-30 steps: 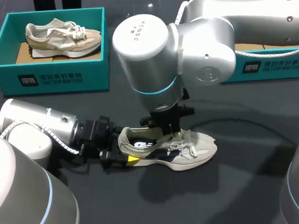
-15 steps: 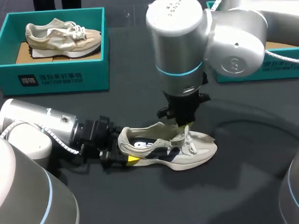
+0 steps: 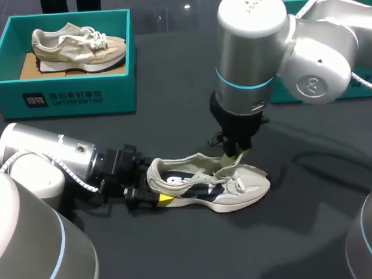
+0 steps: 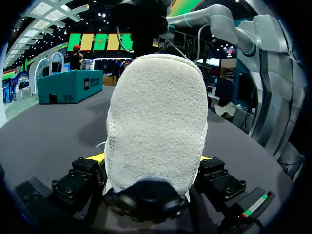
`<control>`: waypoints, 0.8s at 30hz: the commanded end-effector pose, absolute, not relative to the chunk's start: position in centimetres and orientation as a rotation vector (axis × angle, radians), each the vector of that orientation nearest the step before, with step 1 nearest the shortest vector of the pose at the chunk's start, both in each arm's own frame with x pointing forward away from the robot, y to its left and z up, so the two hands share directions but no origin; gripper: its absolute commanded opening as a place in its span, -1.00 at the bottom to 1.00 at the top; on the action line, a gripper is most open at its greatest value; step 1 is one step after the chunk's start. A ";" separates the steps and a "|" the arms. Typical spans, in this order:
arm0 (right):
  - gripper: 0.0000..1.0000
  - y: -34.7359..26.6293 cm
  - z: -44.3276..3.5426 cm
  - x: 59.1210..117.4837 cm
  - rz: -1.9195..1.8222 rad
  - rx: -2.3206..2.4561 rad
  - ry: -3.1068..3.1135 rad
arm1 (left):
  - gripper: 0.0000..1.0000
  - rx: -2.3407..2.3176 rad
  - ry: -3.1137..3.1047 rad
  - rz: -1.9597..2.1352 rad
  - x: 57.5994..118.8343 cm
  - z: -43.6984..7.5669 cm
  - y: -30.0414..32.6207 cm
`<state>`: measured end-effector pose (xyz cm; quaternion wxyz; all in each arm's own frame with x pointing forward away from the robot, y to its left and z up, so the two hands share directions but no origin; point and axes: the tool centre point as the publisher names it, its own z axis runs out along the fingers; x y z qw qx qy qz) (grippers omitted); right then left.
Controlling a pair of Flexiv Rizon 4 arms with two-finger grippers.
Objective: Take the shoe out of the shoebox, open the shoe tongue, remove and reinsert the insole, then place the shoe into the shoebox
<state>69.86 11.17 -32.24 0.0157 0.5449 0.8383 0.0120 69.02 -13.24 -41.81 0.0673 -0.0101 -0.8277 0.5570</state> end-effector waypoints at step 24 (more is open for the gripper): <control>-0.26 14.6 -30.9 67.2 -0.101 2.076 2.396 | -1.00 -0.030 -2.496 1.674 69.3 -42.0 -13.1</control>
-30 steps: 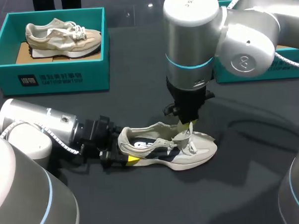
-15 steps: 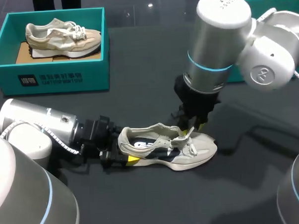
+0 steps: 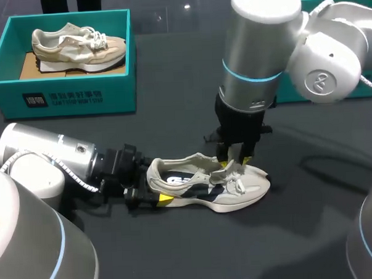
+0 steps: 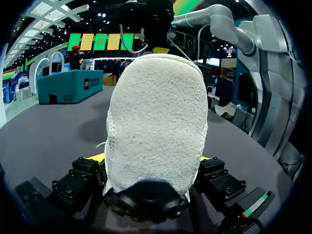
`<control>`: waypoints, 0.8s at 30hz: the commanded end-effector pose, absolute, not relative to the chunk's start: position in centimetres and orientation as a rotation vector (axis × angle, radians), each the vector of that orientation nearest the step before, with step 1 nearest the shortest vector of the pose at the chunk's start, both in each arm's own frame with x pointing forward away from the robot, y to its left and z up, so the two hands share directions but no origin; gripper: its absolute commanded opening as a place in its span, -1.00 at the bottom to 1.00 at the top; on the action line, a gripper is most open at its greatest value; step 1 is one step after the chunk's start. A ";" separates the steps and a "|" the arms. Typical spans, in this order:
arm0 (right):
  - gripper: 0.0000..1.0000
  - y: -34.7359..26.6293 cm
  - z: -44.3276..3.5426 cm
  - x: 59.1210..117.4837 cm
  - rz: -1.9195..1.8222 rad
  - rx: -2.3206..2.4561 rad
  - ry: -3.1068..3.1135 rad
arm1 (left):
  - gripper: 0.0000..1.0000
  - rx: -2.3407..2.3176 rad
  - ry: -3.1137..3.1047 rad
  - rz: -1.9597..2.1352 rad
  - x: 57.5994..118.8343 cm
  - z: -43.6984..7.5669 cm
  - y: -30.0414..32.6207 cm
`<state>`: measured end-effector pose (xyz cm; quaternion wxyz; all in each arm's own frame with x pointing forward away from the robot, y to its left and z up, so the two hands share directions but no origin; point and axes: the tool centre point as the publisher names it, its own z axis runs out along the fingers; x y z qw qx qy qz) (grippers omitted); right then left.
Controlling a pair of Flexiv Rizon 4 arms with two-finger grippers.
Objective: Take the shoe out of the shoebox, open the shoe tongue, remove and reinsert the insole, then place the shoe into the shoebox
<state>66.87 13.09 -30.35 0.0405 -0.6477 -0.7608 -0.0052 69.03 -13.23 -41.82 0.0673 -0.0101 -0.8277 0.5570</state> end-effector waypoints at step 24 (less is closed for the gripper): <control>-1.00 12.7 -31.1 67.0 0.039 -2.035 -2.331 | -1.00 -0.030 -2.496 1.674 69.3 -42.0 -13.1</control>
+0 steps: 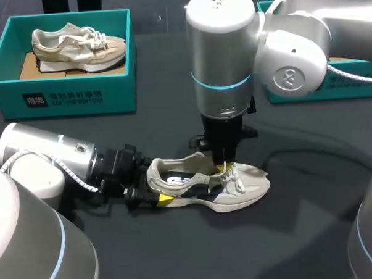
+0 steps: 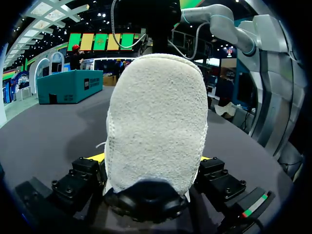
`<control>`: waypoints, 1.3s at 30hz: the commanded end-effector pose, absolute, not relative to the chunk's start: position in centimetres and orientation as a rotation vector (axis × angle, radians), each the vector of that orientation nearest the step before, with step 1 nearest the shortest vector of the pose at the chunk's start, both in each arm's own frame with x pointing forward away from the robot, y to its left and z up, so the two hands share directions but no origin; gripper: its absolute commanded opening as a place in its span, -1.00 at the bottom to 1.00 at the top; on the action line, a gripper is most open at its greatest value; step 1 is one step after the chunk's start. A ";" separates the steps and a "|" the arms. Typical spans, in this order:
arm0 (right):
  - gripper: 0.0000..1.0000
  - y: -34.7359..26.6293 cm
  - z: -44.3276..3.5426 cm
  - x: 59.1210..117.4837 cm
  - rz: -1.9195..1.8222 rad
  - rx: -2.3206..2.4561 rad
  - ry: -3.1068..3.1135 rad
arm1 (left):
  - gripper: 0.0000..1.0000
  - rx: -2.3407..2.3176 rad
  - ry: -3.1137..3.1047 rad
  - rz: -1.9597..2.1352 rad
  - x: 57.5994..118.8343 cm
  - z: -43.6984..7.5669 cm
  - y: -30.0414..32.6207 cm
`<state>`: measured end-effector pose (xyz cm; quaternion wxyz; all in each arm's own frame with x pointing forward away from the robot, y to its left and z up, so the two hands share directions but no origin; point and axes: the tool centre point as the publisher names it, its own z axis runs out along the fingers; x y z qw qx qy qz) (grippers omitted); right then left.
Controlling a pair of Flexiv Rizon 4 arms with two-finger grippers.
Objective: Take the shoe out of the shoebox, open the shoe tongue, remove and reinsert the insole, then place the shoe into the shoebox
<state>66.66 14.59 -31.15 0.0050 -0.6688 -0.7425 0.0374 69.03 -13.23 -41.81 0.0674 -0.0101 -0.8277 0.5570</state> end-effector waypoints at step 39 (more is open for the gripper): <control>-0.29 7.6 -36.2 66.7 -0.187 -1.986 -2.171 | -1.00 -0.030 -2.496 1.674 69.3 -42.0 -13.1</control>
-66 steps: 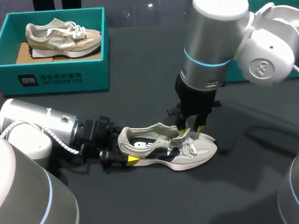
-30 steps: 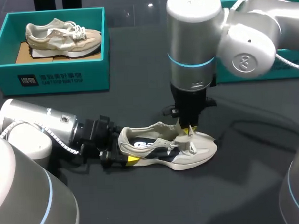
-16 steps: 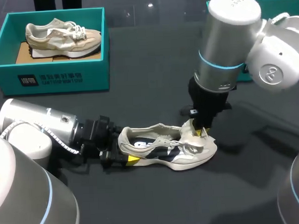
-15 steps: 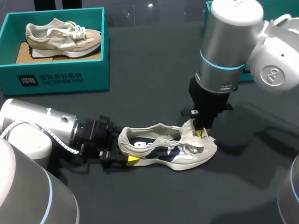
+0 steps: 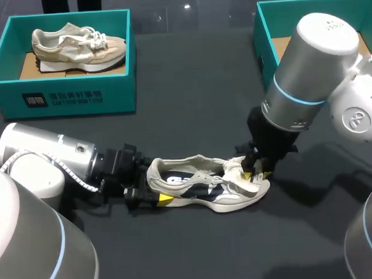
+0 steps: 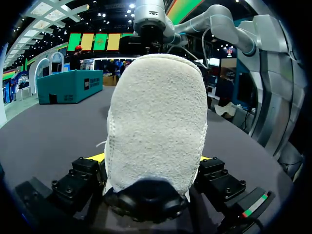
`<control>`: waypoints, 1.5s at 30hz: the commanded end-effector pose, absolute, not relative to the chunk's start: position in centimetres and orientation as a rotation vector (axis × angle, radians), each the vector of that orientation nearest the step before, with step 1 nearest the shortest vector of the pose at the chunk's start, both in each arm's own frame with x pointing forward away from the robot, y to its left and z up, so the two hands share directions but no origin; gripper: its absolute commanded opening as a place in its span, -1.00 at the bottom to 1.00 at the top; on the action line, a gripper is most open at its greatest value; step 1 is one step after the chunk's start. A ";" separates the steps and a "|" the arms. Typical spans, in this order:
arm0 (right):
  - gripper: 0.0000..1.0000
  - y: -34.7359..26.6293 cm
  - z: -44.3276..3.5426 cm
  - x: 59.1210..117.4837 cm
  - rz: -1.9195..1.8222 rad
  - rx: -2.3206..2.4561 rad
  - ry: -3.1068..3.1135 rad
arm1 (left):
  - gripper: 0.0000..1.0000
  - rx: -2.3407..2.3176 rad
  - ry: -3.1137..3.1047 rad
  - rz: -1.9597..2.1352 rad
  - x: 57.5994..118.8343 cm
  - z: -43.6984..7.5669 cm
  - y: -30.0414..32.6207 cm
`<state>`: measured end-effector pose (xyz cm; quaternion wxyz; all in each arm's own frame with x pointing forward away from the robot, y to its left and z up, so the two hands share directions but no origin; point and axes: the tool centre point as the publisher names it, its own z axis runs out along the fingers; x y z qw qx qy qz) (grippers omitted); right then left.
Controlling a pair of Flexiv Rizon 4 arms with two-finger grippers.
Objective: Take the shoe out of the shoebox, open the shoe tongue, remove and reinsert the insole, then place the shoe into the shoebox
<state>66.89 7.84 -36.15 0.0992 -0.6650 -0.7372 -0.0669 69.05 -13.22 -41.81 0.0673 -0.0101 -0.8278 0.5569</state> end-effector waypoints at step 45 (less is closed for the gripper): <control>-0.15 13.8 -19.3 65.4 0.169 -1.925 -2.687 | -1.00 -0.030 -2.496 1.674 69.3 -42.0 -13.1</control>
